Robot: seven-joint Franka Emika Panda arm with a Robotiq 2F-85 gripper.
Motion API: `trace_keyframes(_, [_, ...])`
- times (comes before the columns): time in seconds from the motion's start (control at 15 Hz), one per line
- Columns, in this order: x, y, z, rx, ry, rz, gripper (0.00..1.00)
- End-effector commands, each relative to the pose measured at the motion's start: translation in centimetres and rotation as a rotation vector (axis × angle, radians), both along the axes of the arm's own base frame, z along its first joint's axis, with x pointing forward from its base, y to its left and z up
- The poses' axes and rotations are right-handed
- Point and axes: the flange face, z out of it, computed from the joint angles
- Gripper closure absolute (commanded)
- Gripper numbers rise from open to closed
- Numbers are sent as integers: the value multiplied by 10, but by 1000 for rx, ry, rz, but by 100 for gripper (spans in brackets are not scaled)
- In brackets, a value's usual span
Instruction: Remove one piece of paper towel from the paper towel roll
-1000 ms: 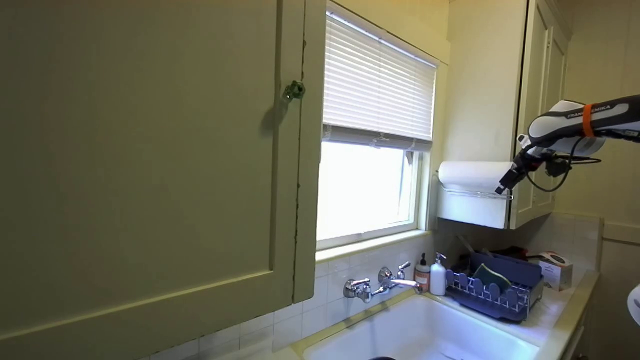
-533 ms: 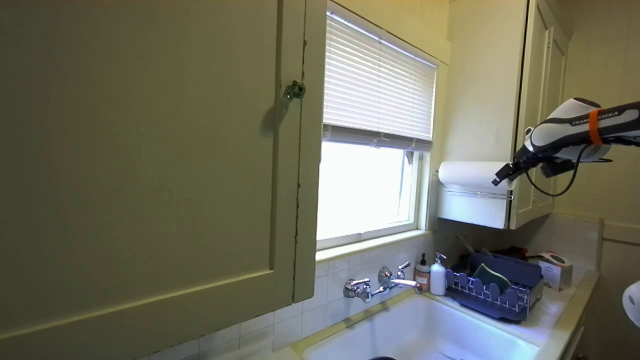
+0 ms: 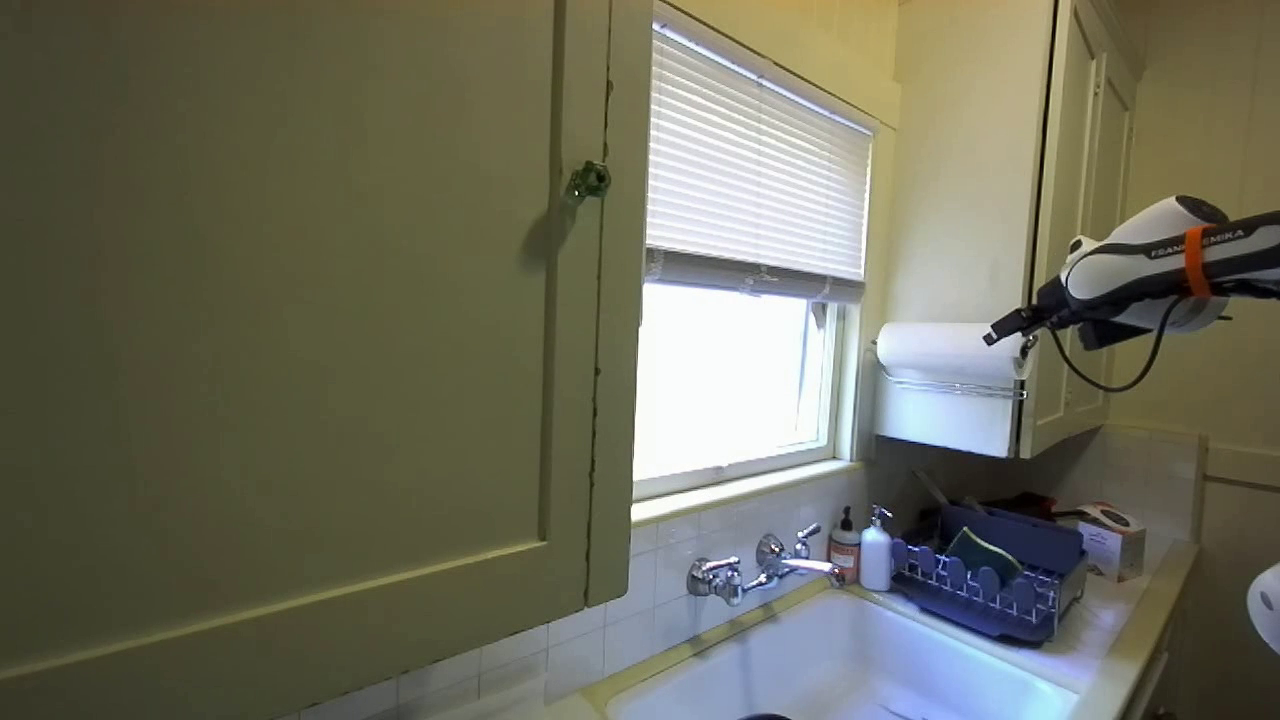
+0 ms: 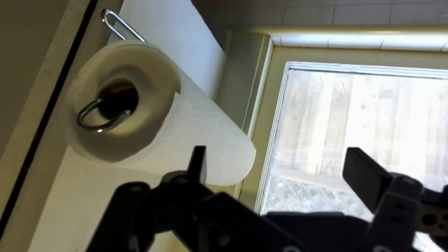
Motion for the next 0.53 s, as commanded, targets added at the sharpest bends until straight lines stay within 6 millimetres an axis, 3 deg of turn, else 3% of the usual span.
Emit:
trace_keyframes(0.0, [-12, -5, -8, 61, -84, -73, 0])
trace_keyframes(0.47, [-1, -19, -24, 146, -116, -131, 0])
